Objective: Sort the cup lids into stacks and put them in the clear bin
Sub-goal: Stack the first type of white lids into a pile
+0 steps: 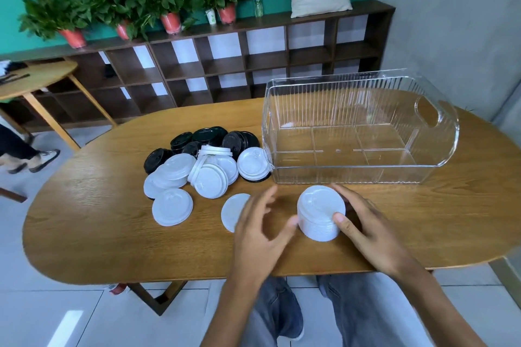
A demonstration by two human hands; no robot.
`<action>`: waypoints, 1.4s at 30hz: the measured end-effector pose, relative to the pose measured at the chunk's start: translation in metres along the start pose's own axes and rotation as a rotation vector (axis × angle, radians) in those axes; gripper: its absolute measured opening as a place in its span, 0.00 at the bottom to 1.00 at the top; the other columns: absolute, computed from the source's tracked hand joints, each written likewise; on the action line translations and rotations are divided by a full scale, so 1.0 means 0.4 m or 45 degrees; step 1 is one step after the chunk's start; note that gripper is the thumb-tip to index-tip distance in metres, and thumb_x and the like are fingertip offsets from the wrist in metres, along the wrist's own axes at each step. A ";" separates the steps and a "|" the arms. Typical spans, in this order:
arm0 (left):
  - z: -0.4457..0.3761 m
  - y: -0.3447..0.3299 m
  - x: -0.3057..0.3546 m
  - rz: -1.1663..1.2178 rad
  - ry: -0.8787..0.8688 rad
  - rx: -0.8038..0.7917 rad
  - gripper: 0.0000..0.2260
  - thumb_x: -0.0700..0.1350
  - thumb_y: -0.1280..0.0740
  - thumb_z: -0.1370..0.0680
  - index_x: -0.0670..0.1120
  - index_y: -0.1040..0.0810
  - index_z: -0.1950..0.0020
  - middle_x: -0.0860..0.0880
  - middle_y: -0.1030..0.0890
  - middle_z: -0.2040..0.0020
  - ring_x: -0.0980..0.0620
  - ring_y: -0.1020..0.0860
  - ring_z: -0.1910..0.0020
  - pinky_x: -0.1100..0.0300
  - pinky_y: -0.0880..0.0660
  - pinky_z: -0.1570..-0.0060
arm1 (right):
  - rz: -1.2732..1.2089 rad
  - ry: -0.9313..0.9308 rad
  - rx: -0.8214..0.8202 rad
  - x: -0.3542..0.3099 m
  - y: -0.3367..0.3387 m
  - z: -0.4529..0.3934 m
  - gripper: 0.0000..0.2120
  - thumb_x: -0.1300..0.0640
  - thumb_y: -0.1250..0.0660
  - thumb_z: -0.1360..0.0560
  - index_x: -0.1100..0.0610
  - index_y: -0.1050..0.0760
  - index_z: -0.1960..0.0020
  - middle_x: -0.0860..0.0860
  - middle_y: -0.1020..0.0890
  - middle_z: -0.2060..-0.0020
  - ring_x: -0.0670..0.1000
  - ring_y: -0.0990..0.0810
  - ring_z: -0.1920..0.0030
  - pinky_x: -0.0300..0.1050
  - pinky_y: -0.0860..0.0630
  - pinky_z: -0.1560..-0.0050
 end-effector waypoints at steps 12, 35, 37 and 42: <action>-0.019 0.132 -0.167 -0.441 0.083 -0.138 0.37 0.51 0.28 0.32 0.57 0.34 0.24 0.69 0.33 0.33 0.66 0.35 0.32 0.52 0.34 0.28 | 0.085 -0.010 -0.008 -0.003 -0.002 -0.002 0.31 0.34 0.40 0.25 0.41 0.37 0.24 0.36 0.27 0.33 0.43 0.30 0.31 0.44 0.34 0.34; 0.002 0.131 -0.126 -0.473 -0.039 -0.170 0.32 0.57 0.33 0.27 0.59 0.34 0.23 0.66 0.31 0.28 0.61 0.35 0.27 0.55 0.37 0.29 | 0.067 -0.026 -0.030 0.006 -0.003 0.001 0.33 0.25 0.45 0.28 0.34 0.40 0.26 0.30 0.29 0.33 0.39 0.32 0.31 0.46 0.34 0.32; 0.000 0.132 -0.127 -0.474 -0.047 -0.178 0.33 0.53 0.32 0.27 0.59 0.36 0.22 0.65 0.33 0.26 0.65 0.38 0.26 0.55 0.37 0.28 | 0.059 -0.028 -0.031 0.006 -0.004 0.001 0.33 0.24 0.45 0.28 0.33 0.40 0.26 0.31 0.29 0.33 0.39 0.32 0.31 0.46 0.34 0.32; -0.005 0.124 -0.135 -0.505 -0.109 -0.163 0.30 0.48 0.32 0.19 0.54 0.40 0.19 0.56 0.36 0.20 0.54 0.38 0.21 0.50 0.39 0.23 | 0.048 -0.034 -0.037 0.006 -0.003 0.000 0.32 0.26 0.43 0.27 0.35 0.39 0.26 0.32 0.28 0.33 0.39 0.33 0.31 0.44 0.35 0.32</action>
Point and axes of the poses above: each hand's wrist, its own z-axis away from the middle knuckle, its own y-axis out of the back of the hand, x = y × z, the point moved 5 cm from there along -z, towards the middle knuckle
